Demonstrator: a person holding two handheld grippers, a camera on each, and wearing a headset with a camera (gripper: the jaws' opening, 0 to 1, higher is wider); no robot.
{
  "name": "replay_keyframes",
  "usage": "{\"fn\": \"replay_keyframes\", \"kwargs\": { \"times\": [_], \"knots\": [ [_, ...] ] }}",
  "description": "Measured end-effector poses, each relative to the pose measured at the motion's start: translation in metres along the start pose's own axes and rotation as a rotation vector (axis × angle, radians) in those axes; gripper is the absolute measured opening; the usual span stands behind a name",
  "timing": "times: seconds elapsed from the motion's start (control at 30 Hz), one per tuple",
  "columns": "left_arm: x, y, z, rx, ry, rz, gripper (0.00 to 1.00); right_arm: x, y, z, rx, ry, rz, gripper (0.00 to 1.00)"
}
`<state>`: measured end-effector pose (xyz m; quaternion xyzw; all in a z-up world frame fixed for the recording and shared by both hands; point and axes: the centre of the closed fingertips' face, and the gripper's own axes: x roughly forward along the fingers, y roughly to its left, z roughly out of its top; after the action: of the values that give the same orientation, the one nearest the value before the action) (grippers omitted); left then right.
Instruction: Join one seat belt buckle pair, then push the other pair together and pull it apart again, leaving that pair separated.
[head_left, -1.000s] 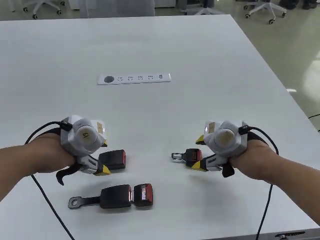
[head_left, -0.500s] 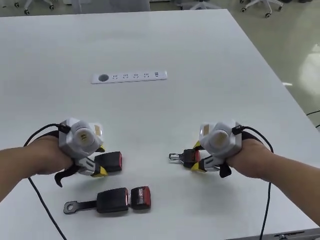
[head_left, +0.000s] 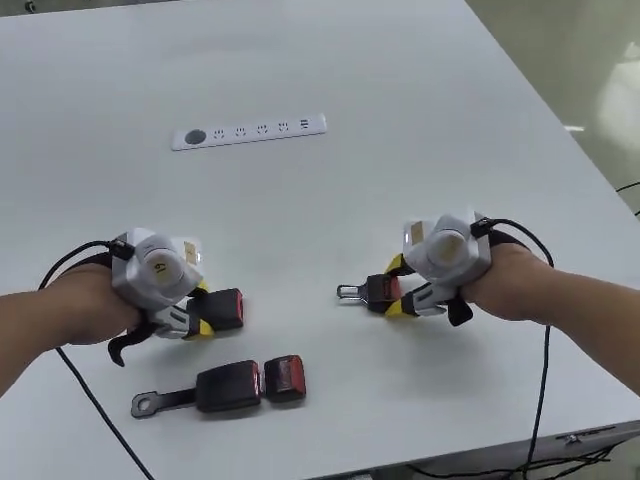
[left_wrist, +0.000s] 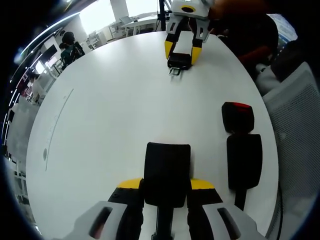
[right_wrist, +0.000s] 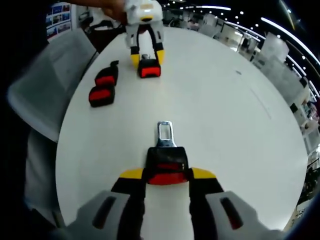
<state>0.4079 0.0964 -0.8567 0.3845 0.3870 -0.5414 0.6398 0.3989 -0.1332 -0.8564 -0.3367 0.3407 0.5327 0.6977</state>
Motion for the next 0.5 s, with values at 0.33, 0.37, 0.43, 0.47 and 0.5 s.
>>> {"fn": "replay_keyframes", "kwargs": {
  "times": [0.33,0.37,0.43,0.47,0.5],
  "knots": [
    [0.0,0.0,0.0,0.013,0.01,-0.002,0.33,0.002,0.0,0.005,-0.032,0.016,-0.003,0.33],
    [0.001,-0.001,0.0,0.015,0.01,-0.002,0.33,0.003,-0.001,0.007,-0.032,0.015,-0.006,0.33],
    [0.001,-0.001,0.0,0.015,0.011,-0.002,0.33,0.007,0.001,0.014,-0.03,0.008,-0.004,0.33],
    [0.0,-0.001,0.0,0.015,0.011,-0.002,0.33,0.009,0.001,0.017,-0.029,0.004,-0.003,0.33],
    [0.0,-0.001,0.0,0.015,0.011,-0.002,0.33,0.011,0.002,0.021,-0.029,0.0,-0.002,0.33]
  ]
}}
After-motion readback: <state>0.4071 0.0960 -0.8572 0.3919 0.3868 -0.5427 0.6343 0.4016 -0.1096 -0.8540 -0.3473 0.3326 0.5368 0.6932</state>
